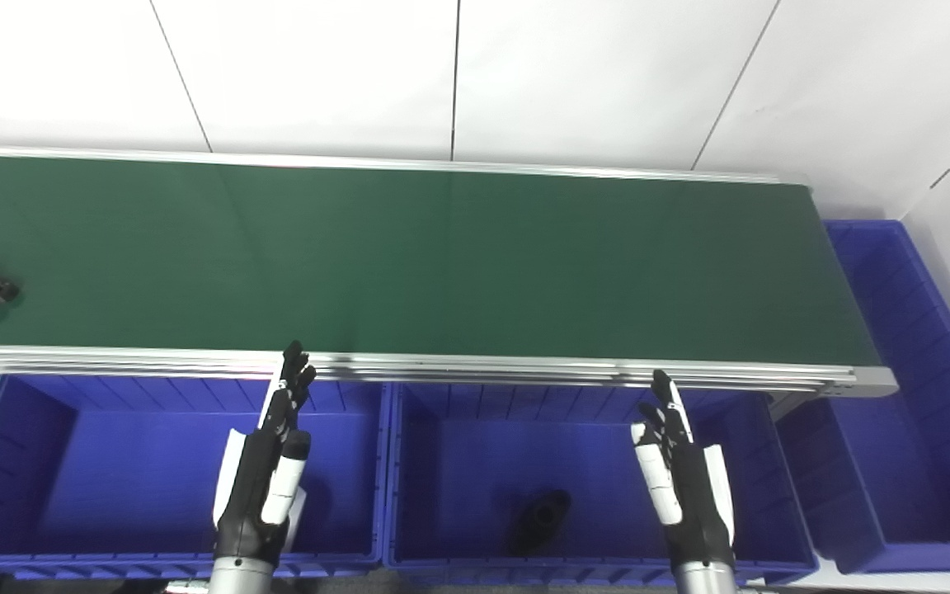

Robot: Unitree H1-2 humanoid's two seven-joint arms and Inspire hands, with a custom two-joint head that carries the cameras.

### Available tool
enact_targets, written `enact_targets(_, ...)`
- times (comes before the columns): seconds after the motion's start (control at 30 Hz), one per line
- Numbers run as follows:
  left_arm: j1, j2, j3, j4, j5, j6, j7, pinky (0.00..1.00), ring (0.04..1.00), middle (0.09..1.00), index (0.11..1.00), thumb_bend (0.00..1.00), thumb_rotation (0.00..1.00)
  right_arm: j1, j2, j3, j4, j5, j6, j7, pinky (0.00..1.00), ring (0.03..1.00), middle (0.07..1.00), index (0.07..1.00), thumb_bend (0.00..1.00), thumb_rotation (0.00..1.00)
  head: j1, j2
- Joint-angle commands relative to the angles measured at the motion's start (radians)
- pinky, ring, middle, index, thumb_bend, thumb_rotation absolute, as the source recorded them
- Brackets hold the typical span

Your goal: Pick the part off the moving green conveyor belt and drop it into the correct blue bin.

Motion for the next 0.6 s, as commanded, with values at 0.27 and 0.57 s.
enact_targets(0.27, 0.0, -0.017, 0.007, -0.03, 0.014, -0.028, 0.014, 1.0, 1.0, 1.0, 1.0, 0.75, 1.0, -0.002, 0.004, -0.004, -0.009, 0.028, -0.194, -0.027, 0.9, 0.949, 1.0, 1.0, 0.88, 1.0, 0.008, -0.003)
enact_targets(0.57, 0.002, -0.023, 0.008, -0.027, 0.019, -0.026, 0.016, 1.0, 1.0, 1.0, 1.0, 0.76, 1.0, 0.002, 0.0, -0.004, 0.001, 0.052, -0.252, -0.015, 0.93, 0.961, 1.0, 1.0, 0.88, 1.0, 0.014, -0.006)
